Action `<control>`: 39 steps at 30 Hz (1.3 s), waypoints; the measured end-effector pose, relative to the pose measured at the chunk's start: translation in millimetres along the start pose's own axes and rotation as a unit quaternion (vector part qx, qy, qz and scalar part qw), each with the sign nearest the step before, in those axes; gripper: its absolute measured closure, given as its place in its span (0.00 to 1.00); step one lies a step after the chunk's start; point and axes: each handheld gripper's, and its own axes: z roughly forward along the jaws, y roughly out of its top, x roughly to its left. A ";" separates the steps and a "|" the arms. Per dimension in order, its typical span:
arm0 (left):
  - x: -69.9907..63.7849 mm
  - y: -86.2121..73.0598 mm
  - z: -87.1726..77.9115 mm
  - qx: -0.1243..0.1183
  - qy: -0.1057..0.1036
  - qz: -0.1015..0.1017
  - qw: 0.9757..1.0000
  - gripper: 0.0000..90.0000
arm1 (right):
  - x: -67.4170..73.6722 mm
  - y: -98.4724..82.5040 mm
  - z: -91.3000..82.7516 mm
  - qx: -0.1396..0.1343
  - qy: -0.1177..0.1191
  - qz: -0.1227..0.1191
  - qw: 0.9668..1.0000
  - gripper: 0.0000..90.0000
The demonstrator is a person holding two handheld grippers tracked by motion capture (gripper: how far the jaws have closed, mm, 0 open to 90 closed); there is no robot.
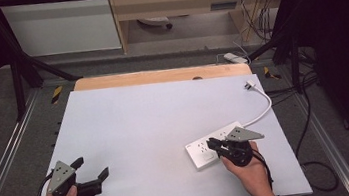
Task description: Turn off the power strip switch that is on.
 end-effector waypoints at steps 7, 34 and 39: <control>-0.1 -0.3 0.3 0.000 0.000 -0.001 1.000 0.05 | -3.9 2.3 0.3 -0.012 -0.016 0.006 1.000 0.63; -0.4 -0.5 0.0 0.000 0.000 0.002 1.000 0.05 | -9.8 20.9 0.7 -0.040 -0.043 0.019 0.998 0.02; -0.3 -0.4 -0.3 0.000 0.000 0.003 1.000 0.05 | -12.6 24.8 -2.2 -0.049 -0.041 0.015 0.998 0.02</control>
